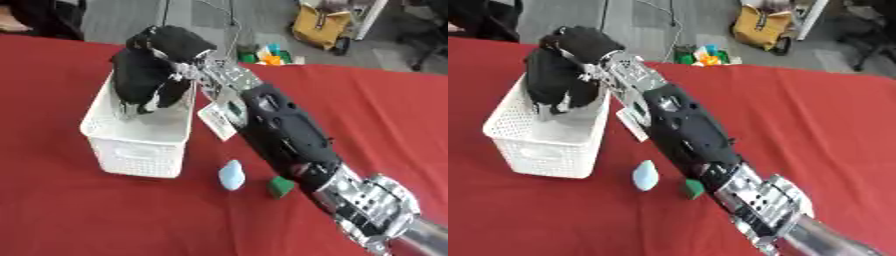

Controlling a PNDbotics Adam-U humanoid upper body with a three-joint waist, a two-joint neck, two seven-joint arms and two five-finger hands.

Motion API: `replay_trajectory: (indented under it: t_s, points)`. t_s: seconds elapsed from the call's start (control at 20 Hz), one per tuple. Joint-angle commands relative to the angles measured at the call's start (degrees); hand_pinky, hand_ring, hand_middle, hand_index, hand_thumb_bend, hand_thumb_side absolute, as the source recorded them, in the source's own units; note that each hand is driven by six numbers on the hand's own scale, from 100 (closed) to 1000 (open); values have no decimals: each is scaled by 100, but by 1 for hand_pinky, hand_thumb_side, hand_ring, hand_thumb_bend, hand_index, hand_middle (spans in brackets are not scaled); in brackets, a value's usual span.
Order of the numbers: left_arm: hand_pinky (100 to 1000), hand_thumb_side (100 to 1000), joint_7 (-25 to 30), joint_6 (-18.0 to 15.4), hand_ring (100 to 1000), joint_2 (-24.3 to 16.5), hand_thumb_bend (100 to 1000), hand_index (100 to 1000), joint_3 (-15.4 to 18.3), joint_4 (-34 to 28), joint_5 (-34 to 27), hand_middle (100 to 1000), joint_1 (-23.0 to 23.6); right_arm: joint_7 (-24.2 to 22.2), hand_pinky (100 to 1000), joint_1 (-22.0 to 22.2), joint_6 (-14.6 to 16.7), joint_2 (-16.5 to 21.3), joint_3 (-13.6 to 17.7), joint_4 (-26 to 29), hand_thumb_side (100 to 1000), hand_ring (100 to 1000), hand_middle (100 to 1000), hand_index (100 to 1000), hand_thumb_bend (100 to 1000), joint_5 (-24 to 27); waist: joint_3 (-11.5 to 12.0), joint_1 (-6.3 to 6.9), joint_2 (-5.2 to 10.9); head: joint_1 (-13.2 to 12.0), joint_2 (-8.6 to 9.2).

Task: Pick up objects on the table and place them in the box.

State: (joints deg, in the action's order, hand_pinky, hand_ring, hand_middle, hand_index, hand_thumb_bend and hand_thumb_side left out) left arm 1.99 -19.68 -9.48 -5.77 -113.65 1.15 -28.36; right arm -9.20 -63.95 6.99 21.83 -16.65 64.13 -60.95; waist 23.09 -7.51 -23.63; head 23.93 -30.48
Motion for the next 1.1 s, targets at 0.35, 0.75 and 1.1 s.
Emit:
replay_trajectory:
  t_s: [0.35,0.75,1.1]
  points:
    - [177,1000,-9,35,664,-73,100,868,43,-94,11,748,4,-410,100,-132,23,44,-140,482,471,350,362,509,486,-142,-152,37,203,-164,-94]
    - [183,1000,-35,82,664,-74,100,868,64,-94,3,747,58,-1529,100,-56,-216,179,-342,1498,512,390,411,528,336,-583,-272,68,348,-210,-210]
    - [184,1000,-36,86,663,-64,100,868,66,-94,-9,747,53,-2119,192,26,-52,156,-404,1751,512,494,482,593,427,-640,-300,95,375,-211,-205]
